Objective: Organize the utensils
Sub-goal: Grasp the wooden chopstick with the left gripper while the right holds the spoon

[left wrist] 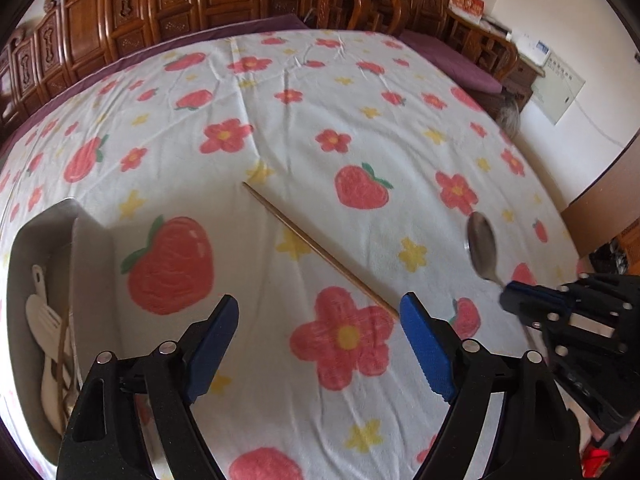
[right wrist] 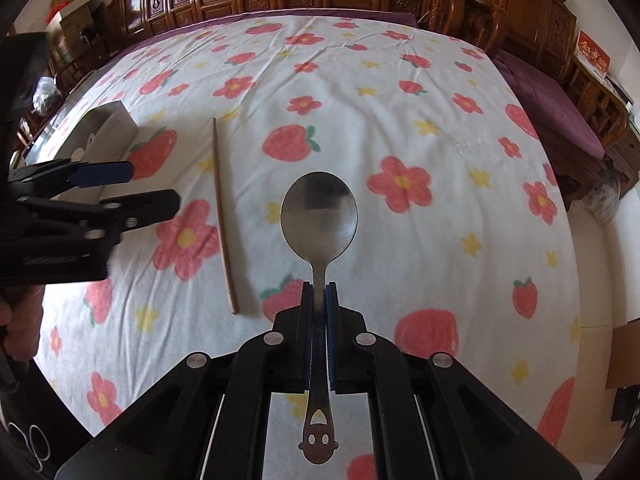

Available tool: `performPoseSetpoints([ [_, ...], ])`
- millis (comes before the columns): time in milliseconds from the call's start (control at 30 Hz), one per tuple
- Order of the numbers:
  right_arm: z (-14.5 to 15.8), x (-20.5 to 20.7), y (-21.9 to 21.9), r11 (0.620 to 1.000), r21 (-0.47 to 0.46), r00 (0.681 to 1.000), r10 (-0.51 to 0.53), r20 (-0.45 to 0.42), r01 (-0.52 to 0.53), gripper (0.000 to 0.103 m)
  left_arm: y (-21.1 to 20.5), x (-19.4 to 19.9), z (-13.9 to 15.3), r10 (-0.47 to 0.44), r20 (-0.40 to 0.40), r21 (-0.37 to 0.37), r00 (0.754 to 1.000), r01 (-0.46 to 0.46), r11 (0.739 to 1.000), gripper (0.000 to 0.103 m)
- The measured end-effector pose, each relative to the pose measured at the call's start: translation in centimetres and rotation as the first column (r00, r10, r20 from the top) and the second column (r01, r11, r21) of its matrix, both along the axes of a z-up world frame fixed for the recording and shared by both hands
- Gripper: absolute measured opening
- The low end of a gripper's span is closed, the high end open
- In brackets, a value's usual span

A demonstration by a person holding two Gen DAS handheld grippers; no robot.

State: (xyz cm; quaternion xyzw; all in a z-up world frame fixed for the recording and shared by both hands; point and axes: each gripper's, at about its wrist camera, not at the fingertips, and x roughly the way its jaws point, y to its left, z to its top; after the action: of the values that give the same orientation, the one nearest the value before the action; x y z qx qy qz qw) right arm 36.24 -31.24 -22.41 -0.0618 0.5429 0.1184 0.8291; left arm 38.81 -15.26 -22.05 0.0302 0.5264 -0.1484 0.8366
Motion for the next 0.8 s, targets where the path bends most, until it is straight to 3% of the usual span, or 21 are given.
performPoseSetpoints([
  [167, -0.2, -0.9, -1.1, 1.0, 0.021, 1.0, -0.006, 0.001, 0.006, 0.007, -1.5, 1.4, -1.4, 0.022, -0.035, 0.021, 0.999, -0.021, 1.0, 0.074],
  [600, 0.1, -1.2, -1.9, 0.999, 0.045, 1.0, -0.007, 0.011, 0.006, 0.007, -3.7, 3.3, -2.6, 0.067, -0.087, 0.133, 0.994, -0.055, 0.99, 0.049],
  [700, 0.1, -1.3, -1.9, 0.999, 0.047, 1.0, -0.007, 0.01, 0.007, 0.007, -3.6, 3.3, -2.5, 0.066, -0.089, 0.136, 0.994, -0.054, 0.989, 0.035],
  [800, 0.1, -1.3, -1.8, 0.999, 0.046, 1.0, -0.007, 0.01, 0.007, 0.007, -3.0, 3.0, -2.3, 0.061, -0.097, 0.126, 0.993, -0.048, 0.991, 0.014],
])
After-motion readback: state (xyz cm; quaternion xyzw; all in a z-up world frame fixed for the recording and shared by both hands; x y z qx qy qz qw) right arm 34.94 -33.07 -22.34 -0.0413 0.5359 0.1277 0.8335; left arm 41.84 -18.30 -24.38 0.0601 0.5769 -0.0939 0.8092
